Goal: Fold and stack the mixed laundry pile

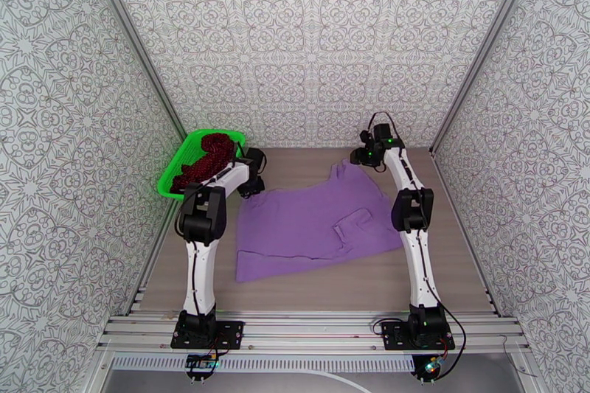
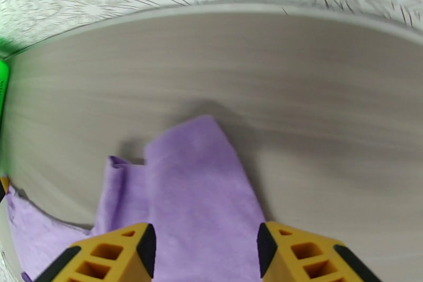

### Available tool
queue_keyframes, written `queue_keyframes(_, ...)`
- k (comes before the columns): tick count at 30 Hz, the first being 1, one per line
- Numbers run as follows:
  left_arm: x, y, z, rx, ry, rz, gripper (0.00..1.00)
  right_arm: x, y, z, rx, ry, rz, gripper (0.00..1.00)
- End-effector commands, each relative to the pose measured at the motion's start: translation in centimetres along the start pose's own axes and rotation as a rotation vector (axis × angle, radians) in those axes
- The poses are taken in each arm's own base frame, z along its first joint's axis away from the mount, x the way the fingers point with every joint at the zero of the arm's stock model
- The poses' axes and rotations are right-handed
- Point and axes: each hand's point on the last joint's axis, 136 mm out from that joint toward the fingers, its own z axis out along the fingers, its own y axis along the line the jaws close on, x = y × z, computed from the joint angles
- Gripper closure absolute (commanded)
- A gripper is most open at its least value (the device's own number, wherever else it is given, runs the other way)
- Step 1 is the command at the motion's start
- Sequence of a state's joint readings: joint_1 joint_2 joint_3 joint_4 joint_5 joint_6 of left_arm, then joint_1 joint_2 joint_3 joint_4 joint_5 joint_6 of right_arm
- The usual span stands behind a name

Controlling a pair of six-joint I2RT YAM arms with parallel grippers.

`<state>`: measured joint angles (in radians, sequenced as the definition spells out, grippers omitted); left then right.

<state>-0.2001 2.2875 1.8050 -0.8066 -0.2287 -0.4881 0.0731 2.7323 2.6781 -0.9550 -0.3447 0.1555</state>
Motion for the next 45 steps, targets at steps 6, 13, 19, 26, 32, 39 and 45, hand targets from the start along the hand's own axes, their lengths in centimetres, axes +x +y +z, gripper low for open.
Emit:
queue_keyframes(6, 1.5, -1.9, 0.5, 0.052, 0.043, 0.047, 0.83, 3.5, -0.7, 2.5, 0.056, 0.11, 0.206, 0.5)
queue_keyframes(13, 1.7, -2.1, 0.0, 0.07, 0.035, 0.05, 0.83, 6.5, -2.2, 4.7, 0.105, 0.189, 0.271, 0.7)
queue_keyframes(19, 1.7, -1.5, -0.3, 0.067, 0.023, 0.043, 0.93, 5.0, -2.5, 3.0, 0.15, 0.136, 0.273, 1.0)
queue_keyframes(26, 0.8, 0.2, -1.5, 0.079, -0.017, -0.004, 1.0, 1.7, -2.3, -1.6, 0.152, 0.026, 0.276, 1.0)
queue_keyframes(32, -0.1, -0.1, -2.8, 0.129, -0.051, 0.007, 1.0, 2.4, -3.6, -5.2, 0.269, 0.016, 0.284, 1.0)
queue_keyframes(39, 0.4, -2.0, -2.7, 0.165, -0.053, 0.052, 1.0, 4.9, -4.7, -6.5, 0.314, 0.013, 0.318, 1.0)
queue_keyframes(45, 0.6, -2.6, -2.8, 0.171, -0.055, 0.061, 1.0, 3.2, -2.9, -6.8, 0.227, 0.008, 0.283, 0.73)
